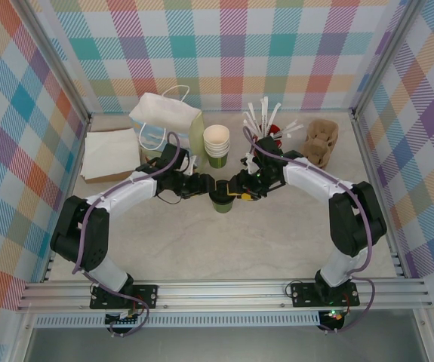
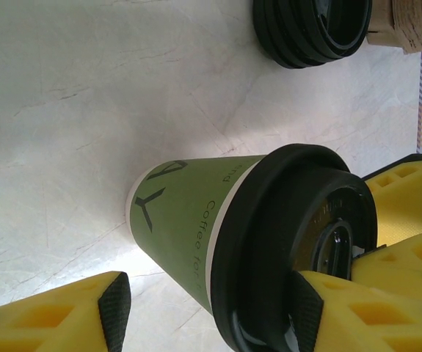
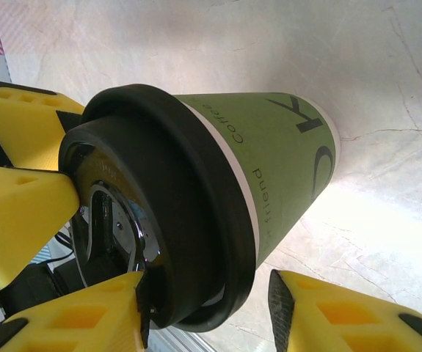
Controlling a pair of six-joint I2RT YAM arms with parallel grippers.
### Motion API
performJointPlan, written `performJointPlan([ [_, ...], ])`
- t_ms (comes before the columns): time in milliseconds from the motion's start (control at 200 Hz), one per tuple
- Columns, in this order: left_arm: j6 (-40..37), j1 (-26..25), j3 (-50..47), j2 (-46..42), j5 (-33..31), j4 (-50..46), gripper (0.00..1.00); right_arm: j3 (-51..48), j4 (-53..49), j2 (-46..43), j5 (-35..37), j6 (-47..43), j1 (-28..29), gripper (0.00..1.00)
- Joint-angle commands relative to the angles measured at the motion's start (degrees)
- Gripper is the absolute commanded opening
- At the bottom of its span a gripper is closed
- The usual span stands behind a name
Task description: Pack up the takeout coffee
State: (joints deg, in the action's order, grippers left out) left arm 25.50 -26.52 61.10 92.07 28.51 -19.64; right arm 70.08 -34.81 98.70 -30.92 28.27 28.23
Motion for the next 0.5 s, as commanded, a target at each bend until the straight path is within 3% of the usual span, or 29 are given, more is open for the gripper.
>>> performJointPlan([
  [0,-0.9,-0.4,-3.0,2.3,-4.5,-4.3,0.60,-4.1,-10.5,5.7,12.1,-2.2,0.2,0.44],
  [270,-0.3,-0.4,-0.5,0.9,-3.4,-3.2,0.65,-2.2,-7.4,1.9,12.1,-3.7,0.3,0.47],
  [495,-0.2,-0.3,3.4,-2.8,-4.5,-3.1,0.73,2.4,-5.1,-1.5,11.2,-4.7,0.5,0.66],
])
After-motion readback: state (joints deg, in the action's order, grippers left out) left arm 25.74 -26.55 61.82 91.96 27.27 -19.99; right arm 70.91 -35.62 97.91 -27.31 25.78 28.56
